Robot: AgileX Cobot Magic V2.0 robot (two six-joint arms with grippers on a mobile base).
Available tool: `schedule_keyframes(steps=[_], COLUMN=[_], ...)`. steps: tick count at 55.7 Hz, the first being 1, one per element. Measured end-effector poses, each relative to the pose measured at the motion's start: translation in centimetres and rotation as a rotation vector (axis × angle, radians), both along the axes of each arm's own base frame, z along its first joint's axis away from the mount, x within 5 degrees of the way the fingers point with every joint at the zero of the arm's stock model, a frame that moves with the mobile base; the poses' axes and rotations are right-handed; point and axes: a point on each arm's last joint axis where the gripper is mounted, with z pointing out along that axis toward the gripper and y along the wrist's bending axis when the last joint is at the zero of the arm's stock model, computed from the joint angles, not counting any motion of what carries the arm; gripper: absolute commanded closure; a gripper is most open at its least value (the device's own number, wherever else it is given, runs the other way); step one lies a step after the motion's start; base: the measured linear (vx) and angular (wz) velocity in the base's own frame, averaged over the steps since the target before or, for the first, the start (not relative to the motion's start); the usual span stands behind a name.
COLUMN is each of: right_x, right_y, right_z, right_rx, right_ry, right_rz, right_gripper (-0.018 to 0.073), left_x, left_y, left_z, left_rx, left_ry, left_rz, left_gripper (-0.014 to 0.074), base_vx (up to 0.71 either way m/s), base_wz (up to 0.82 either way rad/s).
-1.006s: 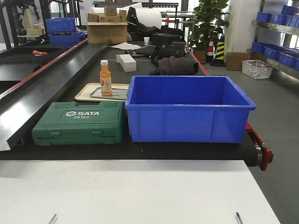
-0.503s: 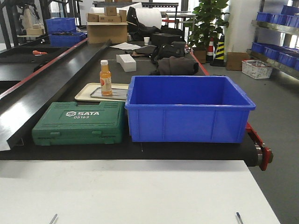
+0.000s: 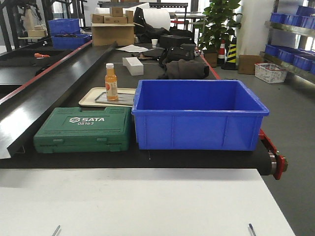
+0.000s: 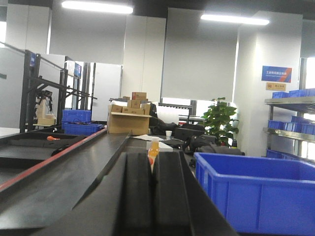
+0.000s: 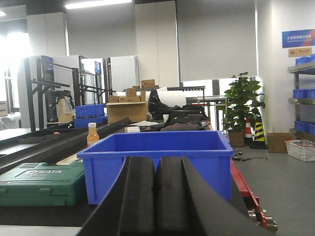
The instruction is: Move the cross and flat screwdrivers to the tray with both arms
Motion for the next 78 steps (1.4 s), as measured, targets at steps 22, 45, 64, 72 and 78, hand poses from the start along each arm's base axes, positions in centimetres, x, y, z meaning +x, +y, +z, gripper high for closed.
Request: schedule_keyframes(steps=[22,45,64,72,78], right_x=[6.8,11.1,12.9,12.9,12.9], right_y=[0.5,1.0,1.2,1.2,1.2], right_z=[-1.2,-5.8,-6.9,-6.8,-6.8], right_rx=[-0.042,0.049,0.042,0.034,0.024], right_ry=[0.45,0.942,1.096,1.094,1.093], right_rz=[-0.01,-0.029,-0.038,-0.039,-0.039], right_gripper=[0.0186,0.0149,0.0149,0.0149,0.0149], left_x=[7.6,15.7,24.5,27.1,28.4], left_y=[-0.2,-0.5,-1.0,-1.2,-1.3], left_z=[-1.6,-4.4,-9.1,-12.1,-13.3], left_rx=[0.006,0.165,0.278,0.271,0.283], left_ry=[0.437,0.993,1.414,1.535,1.561], left_rz=[-0.007,-0.065,-0.201,-0.243,-0.265], left_gripper=[0.0192,0.0176,0.0176,0.0176,0.0176], base_vx=[0.0,0.0,0.0,0.0,0.0], base_wz=[0.0,0.0,0.0,0.0,0.0])
